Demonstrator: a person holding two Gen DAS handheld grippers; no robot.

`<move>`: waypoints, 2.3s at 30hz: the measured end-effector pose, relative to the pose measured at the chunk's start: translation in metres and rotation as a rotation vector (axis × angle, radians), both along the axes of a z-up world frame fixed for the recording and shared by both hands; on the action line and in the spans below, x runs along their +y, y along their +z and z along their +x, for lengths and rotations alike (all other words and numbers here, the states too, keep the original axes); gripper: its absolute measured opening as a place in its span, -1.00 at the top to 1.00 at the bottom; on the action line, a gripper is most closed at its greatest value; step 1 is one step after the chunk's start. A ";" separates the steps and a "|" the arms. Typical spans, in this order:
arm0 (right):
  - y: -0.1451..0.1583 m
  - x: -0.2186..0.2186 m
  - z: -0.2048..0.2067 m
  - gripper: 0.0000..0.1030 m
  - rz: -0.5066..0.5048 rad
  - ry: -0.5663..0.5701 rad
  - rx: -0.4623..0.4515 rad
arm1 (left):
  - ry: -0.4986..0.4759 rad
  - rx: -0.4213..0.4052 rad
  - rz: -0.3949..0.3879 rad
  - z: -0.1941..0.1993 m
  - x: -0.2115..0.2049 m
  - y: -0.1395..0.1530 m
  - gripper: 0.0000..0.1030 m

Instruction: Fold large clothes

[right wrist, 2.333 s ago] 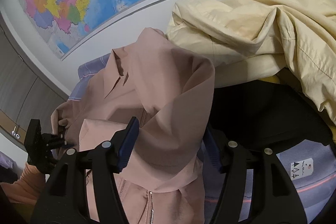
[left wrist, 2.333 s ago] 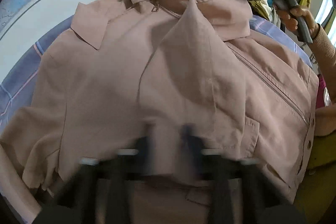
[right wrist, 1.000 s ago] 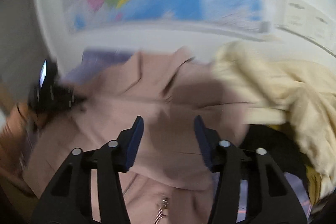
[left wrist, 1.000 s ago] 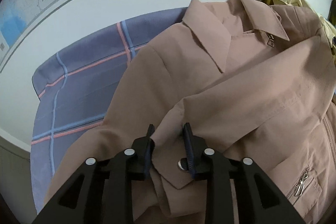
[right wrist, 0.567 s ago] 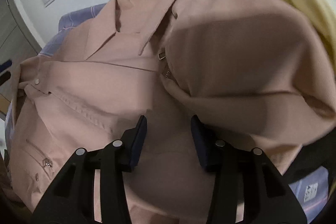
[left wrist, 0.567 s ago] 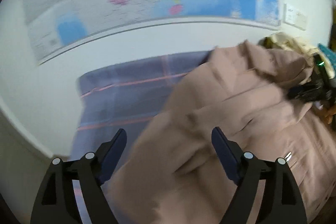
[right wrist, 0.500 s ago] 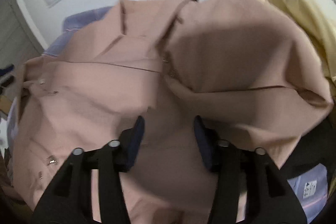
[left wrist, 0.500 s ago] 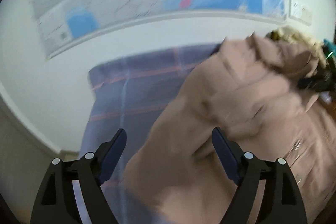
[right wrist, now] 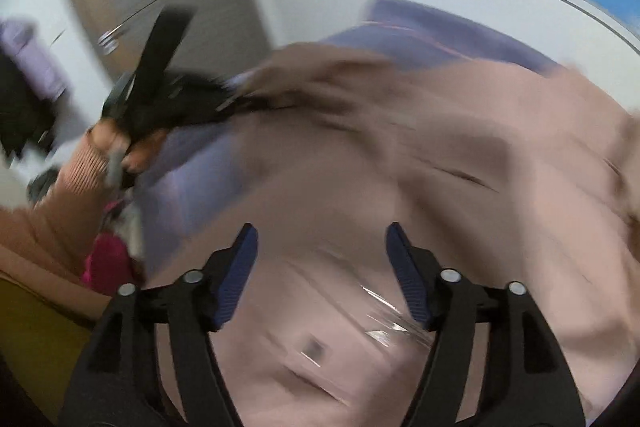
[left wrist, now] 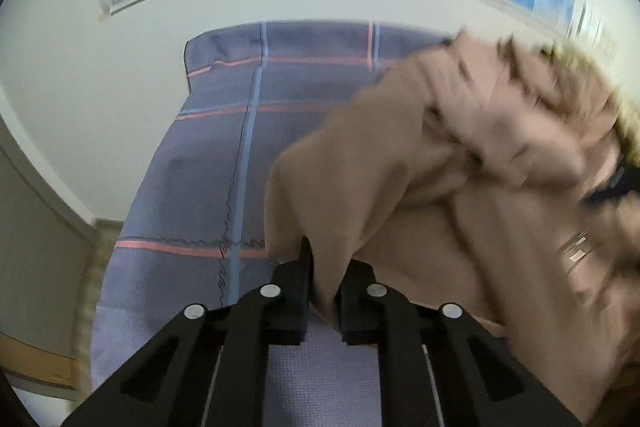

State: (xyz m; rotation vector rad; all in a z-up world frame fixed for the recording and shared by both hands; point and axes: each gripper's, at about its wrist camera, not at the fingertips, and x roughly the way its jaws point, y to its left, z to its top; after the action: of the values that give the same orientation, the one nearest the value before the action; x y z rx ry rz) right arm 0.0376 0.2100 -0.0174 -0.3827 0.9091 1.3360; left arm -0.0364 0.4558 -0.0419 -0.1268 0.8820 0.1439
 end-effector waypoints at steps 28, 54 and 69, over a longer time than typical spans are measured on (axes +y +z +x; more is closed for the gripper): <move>0.048 -0.133 0.134 0.45 0.222 -0.426 0.489 | -0.145 -0.158 -0.094 0.028 -0.042 0.080 -0.43; 0.058 -0.231 0.114 0.86 -0.029 -0.651 0.008 | -0.170 0.018 -0.027 0.085 -0.095 0.002 -0.43; 0.037 -0.241 0.110 0.05 -0.084 -0.786 -0.175 | -0.119 0.066 0.014 0.094 -0.102 -0.017 -0.45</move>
State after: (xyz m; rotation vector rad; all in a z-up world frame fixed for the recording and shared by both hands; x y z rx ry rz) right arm 0.1477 -0.0312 0.0197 -0.1670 0.8425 0.5363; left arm 0.0580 0.3536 -0.0586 -0.0565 0.9520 0.0431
